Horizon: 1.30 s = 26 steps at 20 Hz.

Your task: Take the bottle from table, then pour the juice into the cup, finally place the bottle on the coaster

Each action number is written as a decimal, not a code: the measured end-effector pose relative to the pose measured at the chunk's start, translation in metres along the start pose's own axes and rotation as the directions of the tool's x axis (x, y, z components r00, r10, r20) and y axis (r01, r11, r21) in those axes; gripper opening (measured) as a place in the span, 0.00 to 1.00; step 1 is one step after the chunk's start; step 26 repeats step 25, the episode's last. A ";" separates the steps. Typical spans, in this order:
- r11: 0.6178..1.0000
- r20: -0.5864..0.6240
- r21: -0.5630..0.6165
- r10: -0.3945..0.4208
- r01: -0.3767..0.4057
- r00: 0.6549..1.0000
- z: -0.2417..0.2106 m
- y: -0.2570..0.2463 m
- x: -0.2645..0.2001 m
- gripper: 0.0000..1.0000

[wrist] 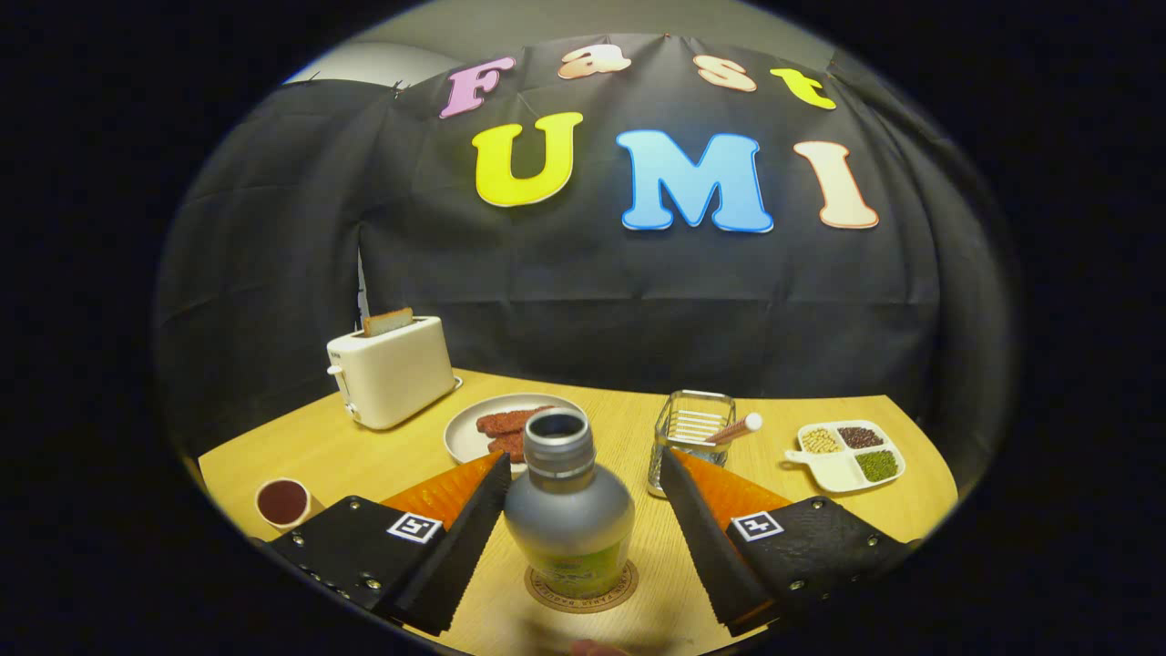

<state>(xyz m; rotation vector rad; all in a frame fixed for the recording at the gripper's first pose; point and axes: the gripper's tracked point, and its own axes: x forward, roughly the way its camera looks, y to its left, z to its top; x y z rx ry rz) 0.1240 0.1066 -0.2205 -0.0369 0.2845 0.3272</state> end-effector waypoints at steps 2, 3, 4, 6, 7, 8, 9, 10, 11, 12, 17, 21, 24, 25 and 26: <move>0.999 0.058 0.010 -0.039 0.038 0.998 0.043 -0.005 -0.020 1.00; 0.998 0.084 0.012 -0.068 0.067 0.994 0.066 -0.009 -0.031 1.00; 0.995 0.109 0.023 -0.096 0.094 0.989 0.089 -0.014 -0.042 0.99; 0.991 0.151 0.046 -0.129 0.123 0.980 0.127 -0.018 -0.064 0.99; 0.989 0.169 0.045 -0.146 0.140 0.975 0.144 -0.021 -0.074 0.99; 0.985 0.182 0.033 -0.172 0.169 0.968 0.162 -0.027 -0.084 0.99; 0.979 0.183 0.017 -0.202 0.202 0.962 0.175 -0.034 -0.093 0.99; 0.976 0.178 0.009 -0.218 0.219 0.960 0.187 -0.038 -0.101 0.99; 0.974 0.174 0.012 -0.224 0.226 0.959 0.198 -0.037 -0.107 0.99; 0.974 0.176 0.015 -0.226 0.227 0.958 0.209 -0.036 -0.115 0.99; 0.964 0.239 -0.011 -0.254 0.264 0.937 0.246 -0.049 -0.138 0.99; 0.967 0.242 0.006 -0.249 0.255 0.938 0.246 -0.057 -0.145 0.99; 0.968 0.231 0.022 -0.250 0.252 0.940 0.240 -0.066 -0.145 0.99; 0.969 0.225 0.029 -0.245 0.244 0.943 0.236 -0.067 -0.146 0.99; 0.969 0.225 0.029 -0.245 0.244 0.943 0.236 -0.067 -0.146 0.99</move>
